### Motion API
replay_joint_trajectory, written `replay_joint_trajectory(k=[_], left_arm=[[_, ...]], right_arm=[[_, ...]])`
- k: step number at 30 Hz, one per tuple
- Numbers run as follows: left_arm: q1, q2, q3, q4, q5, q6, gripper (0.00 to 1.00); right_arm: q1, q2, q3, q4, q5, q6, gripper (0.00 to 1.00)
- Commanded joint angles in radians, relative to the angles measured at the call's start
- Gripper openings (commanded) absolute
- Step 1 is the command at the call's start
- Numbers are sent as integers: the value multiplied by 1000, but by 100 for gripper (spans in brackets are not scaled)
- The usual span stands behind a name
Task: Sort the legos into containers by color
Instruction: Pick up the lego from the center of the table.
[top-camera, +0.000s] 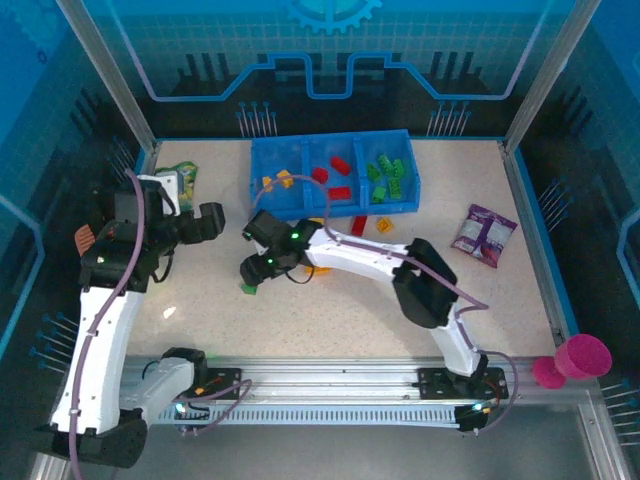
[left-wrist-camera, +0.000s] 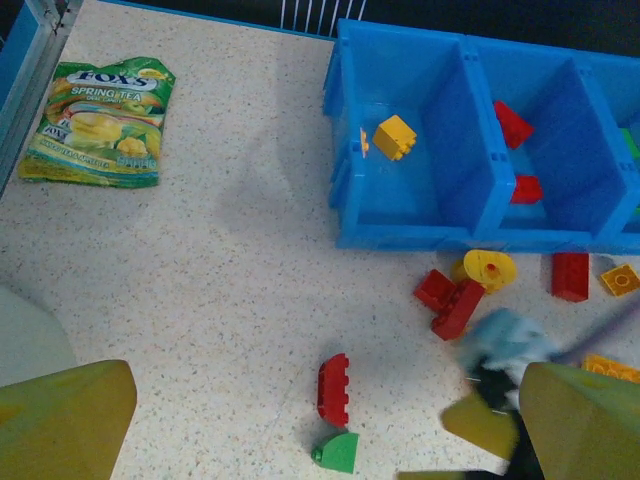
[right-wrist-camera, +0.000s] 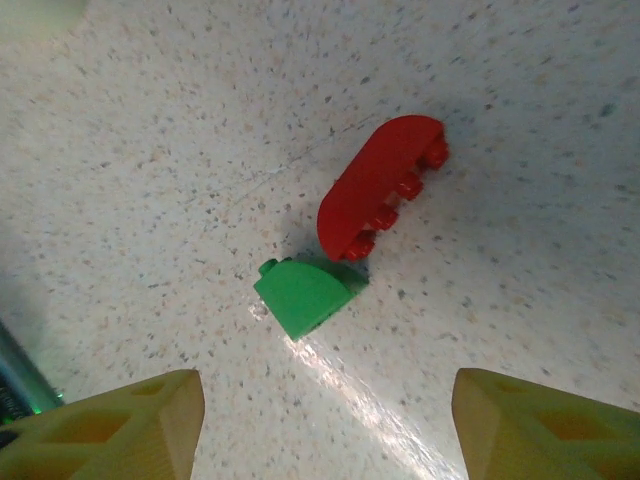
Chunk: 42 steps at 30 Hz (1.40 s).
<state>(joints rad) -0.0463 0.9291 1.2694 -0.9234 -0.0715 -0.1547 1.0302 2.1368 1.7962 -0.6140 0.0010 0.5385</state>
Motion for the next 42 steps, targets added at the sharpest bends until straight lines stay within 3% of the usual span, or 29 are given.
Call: replay_joint_trajectory(k=[1, 24, 36, 39, 42], left_arm=[[11, -31, -7, -46, -4, 8, 99], [11, -42, -26, -37, -11, 21, 99], [11, -38, -26, -27, -38, 31, 99], [11, -36, -21, -28, -70, 38, 99], [11, -36, -18, -26, -89, 45, 99]], right_arm=[[28, 72, 101, -129, 56, -21, 68], [62, 388, 442, -239, 84, -117, 72], [61, 365, 339, -257, 97, -149, 42], [36, 295, 258, -277, 81, -160, 37], [-9, 121, 80, -258, 72, -170, 36]])
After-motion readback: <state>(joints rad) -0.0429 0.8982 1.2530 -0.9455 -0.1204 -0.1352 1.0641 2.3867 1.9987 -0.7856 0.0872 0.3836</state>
